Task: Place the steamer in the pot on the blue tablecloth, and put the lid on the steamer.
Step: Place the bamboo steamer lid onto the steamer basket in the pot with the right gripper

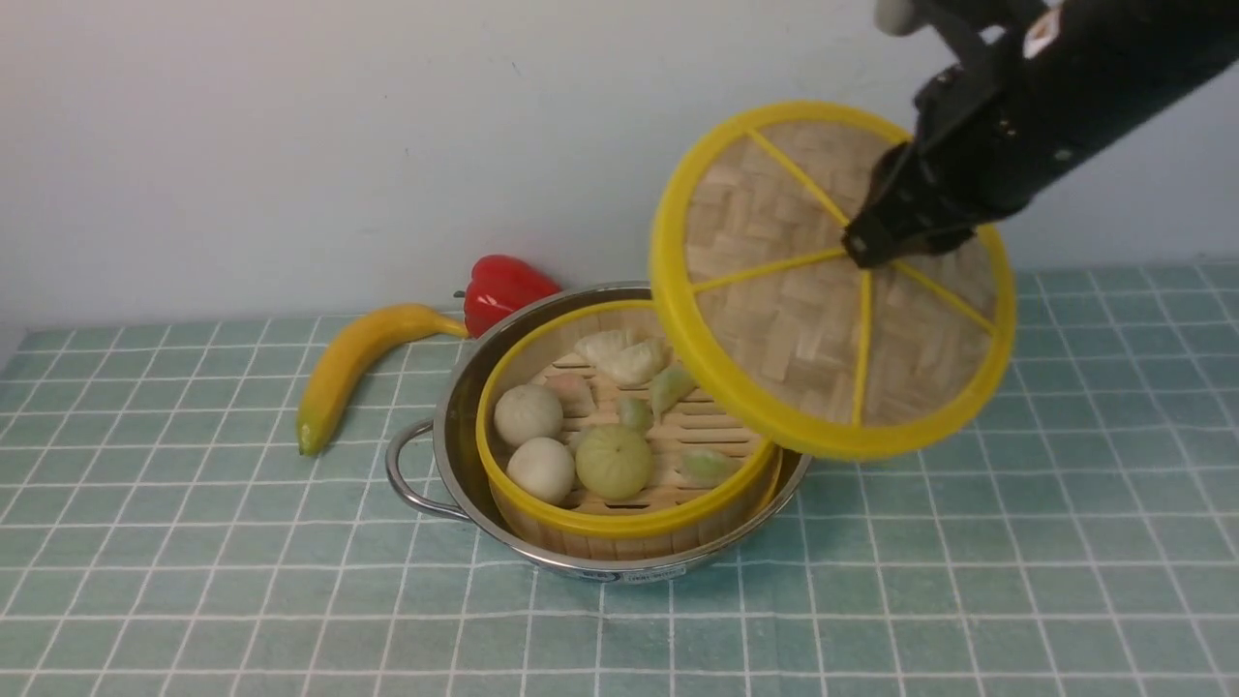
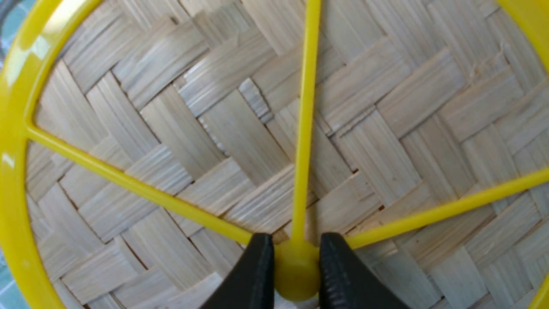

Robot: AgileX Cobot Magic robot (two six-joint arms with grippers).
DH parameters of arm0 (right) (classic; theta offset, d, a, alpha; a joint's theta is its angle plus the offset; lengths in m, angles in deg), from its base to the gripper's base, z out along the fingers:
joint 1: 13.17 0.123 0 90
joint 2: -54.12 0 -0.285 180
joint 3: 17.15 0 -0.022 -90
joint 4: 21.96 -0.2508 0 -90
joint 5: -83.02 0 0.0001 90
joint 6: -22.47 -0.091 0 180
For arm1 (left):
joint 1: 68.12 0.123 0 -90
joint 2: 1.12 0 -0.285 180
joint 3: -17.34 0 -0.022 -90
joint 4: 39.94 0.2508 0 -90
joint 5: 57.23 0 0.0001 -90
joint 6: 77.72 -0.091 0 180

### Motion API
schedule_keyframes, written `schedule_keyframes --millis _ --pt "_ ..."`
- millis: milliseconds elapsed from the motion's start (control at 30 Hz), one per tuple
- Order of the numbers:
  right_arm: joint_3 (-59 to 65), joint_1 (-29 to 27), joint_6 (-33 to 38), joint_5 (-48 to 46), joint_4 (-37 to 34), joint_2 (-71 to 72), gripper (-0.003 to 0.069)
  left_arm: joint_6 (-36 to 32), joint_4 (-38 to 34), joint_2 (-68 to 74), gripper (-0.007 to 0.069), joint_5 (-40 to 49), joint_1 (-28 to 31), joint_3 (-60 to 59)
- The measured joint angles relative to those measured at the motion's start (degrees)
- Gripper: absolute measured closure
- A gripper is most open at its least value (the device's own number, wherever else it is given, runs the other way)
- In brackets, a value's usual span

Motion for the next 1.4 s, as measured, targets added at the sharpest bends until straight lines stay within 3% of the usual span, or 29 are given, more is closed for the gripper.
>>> schedule_keyframes --millis 200,467,1400 --pt "-6.0 5.5 2.8 0.7 0.7 -9.0 0.0512 0.0 0.0 0.0 0.0382 0.0 0.0 0.0" --pt "-8.1 8.4 5.4 5.1 1.1 -13.8 0.0512 0.0 0.0 0.0 0.0382 0.0 0.0 0.0" --pt "-8.1 8.6 8.4 10.5 0.1 -17.7 0.0512 0.8 0.0 0.0 0.0382 0.0 0.0 0.0"
